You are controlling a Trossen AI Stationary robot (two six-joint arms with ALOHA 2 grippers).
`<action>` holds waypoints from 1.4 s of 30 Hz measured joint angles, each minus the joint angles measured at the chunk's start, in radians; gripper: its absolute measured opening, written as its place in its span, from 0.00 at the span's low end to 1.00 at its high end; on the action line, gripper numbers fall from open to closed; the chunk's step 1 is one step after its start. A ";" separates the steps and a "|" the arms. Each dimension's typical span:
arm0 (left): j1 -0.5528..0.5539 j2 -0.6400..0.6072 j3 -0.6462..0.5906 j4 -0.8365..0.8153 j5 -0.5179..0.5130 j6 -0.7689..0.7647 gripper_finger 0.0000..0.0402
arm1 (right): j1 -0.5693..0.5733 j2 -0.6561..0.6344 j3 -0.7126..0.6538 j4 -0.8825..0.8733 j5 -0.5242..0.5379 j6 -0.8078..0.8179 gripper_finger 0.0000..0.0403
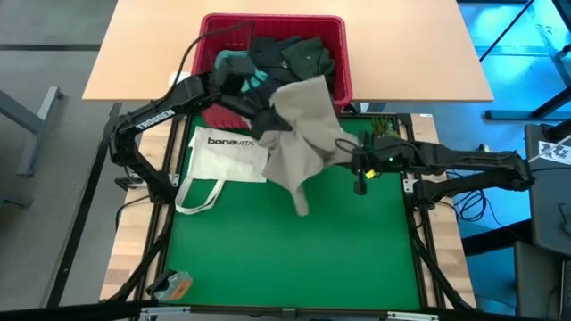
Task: Fold Laundry from Bin
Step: Remove the light brown shorts from the red laundry bin
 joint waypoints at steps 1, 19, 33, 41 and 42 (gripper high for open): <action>-0.014 0.000 0.000 -0.034 -0.043 0.021 0.00 | 0.000 0.000 0.000 -0.029 -0.011 0.001 0.01; -0.293 0.010 -0.283 0.019 -0.433 0.120 0.00 | 0.000 0.008 0.000 -0.412 -0.295 0.135 0.00; -0.410 0.010 -0.436 0.188 -0.433 0.087 0.22 | 0.000 0.008 0.000 -0.488 -0.369 0.217 0.00; -0.421 0.010 -0.437 0.159 -0.237 -0.044 0.44 | 0.000 0.008 0.000 -0.487 -0.370 0.219 0.00; -0.421 0.010 -0.437 0.154 -0.201 -0.045 0.45 | 0.000 0.008 0.000 -0.487 -0.370 0.219 0.00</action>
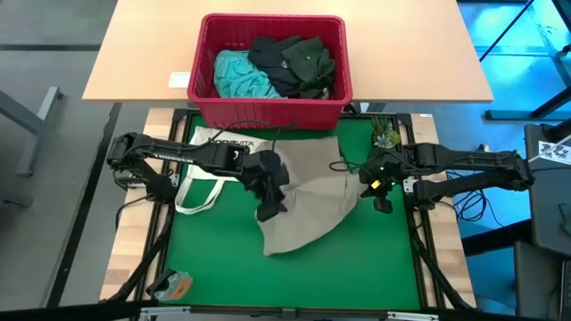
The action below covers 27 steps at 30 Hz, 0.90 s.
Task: Fold Laundry from Bin
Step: Remove the light brown shorts from the red laundry bin
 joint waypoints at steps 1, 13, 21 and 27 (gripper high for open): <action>0.000 0.000 0.000 -0.009 0.028 0.000 0.46 | 0.000 0.000 0.000 0.000 0.000 0.000 0.00; 0.015 -0.004 0.000 -0.215 0.064 -0.087 0.48 | 0.000 0.000 0.000 0.000 0.000 0.000 0.01; -0.133 -0.002 -0.001 -0.293 -0.153 -0.207 0.46 | 0.000 0.000 0.000 0.000 0.000 -0.001 0.01; -0.304 0.027 -0.001 -0.249 -0.388 -0.307 0.46 | 0.000 0.000 0.000 0.000 0.000 -0.001 0.01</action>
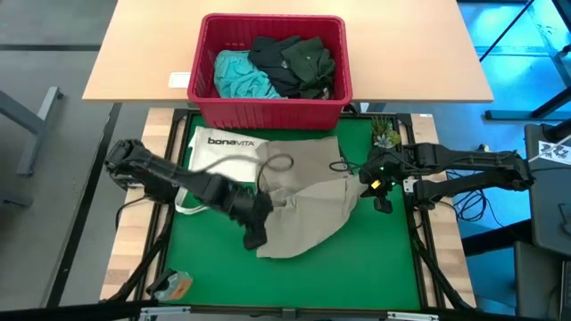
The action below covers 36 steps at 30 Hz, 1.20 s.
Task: Fold Laundry from Bin
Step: Remove the light brown shorts from the red laundry bin
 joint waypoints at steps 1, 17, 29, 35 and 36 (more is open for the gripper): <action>-0.023 0.013 0.000 0.019 -0.018 -0.009 0.46 | 0.000 0.000 0.000 0.000 0.000 0.000 0.01; -0.232 0.274 0.000 0.147 -0.213 -0.036 0.45 | 0.001 0.000 0.000 0.000 0.001 0.000 0.01; -0.246 0.364 0.000 0.164 -0.284 -0.035 0.45 | 0.000 0.000 0.000 -0.003 0.000 0.000 0.01; -0.246 0.405 0.000 0.154 -0.320 -0.034 0.45 | 0.000 0.000 0.000 -0.009 -0.001 0.000 0.01; -0.245 0.415 0.000 0.152 -0.317 -0.034 0.45 | 0.000 0.000 0.000 -0.013 -0.003 0.000 0.01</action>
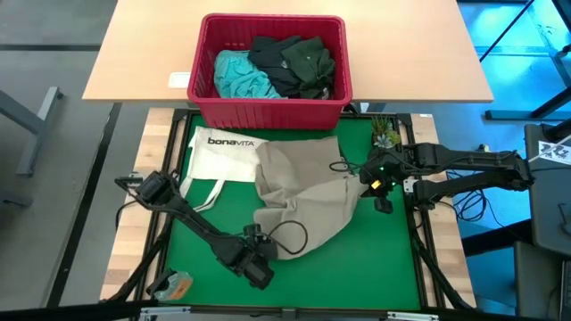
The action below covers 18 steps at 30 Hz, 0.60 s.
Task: Fold Laundry from Bin
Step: Remove the light brown shorts from the red laundry bin
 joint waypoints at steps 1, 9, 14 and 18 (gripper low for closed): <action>0.000 0.010 0.000 -0.002 0.010 0.000 0.45 | 0.000 0.000 0.000 -0.006 -0.005 0.000 0.01; 0.001 0.017 0.001 -0.019 0.088 0.004 0.29 | 0.000 0.000 0.000 -0.072 -0.102 0.011 0.01; 0.003 -0.036 0.000 -0.091 0.173 0.004 0.06 | 0.001 0.000 0.000 -0.149 -0.193 0.052 0.01; 0.005 -0.076 0.000 -0.133 0.234 0.000 0.02 | 0.001 0.000 0.000 -0.204 -0.285 0.104 0.01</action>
